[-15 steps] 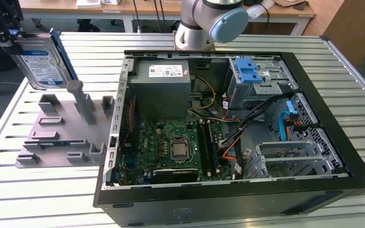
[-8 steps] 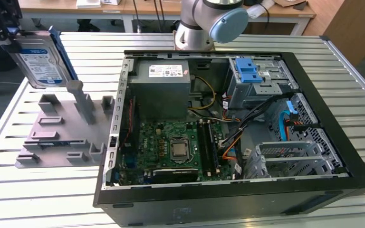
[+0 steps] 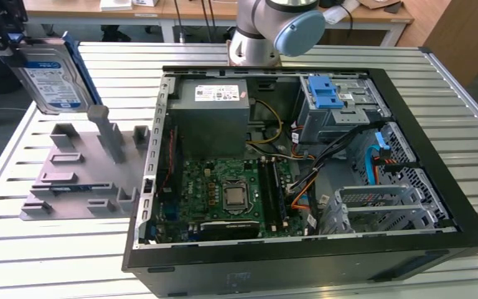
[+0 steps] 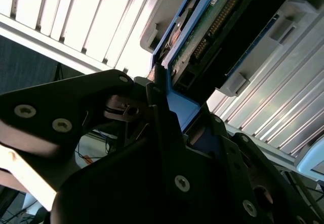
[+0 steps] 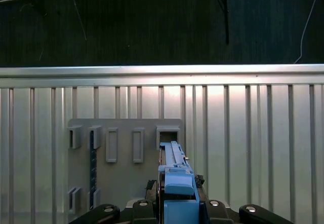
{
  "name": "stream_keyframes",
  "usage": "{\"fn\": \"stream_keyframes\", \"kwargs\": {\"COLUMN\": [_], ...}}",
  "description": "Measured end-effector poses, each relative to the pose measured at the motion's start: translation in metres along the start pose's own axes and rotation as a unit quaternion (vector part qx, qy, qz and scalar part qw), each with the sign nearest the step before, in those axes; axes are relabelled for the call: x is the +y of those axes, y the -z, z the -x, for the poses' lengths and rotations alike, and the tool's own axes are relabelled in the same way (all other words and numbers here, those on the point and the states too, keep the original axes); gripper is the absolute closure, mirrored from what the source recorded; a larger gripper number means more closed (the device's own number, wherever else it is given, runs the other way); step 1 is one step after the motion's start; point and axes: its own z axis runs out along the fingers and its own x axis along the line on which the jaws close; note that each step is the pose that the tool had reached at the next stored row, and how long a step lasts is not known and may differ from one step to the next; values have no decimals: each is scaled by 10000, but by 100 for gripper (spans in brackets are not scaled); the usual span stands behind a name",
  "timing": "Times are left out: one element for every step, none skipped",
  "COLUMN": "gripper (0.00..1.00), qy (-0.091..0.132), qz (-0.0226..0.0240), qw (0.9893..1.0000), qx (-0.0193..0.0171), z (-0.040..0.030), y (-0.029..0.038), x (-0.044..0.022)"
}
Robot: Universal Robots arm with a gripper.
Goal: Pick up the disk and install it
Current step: 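Pick up the disk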
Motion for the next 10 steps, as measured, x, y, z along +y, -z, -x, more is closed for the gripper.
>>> {"fn": "stream_keyframes", "kwargs": {"gripper": [64, 64, 64, 64, 64, 64, 64, 64, 64, 64], "qy": [0, 0, 0, 0, 0, 0, 0, 0, 0, 0], "qz": [0, -1, -1, -2, -2, -2, -3, -3, -4, -4], "qw": [10000, 10000, 10000, 10000, 10000, 10000, 10000, 10000, 10000, 10000], "qx": [0, 0, 0, 0, 0, 0, 0, 0, 0, 0], "z": [0, 0, 0, 0, 0, 0, 0, 0, 0, 0], "y": [5, 11, 15, 20, 26, 31, 36, 42, 47, 52], "x": [0, 0, 0, 0, 0, 0, 0, 0, 0, 0]}}
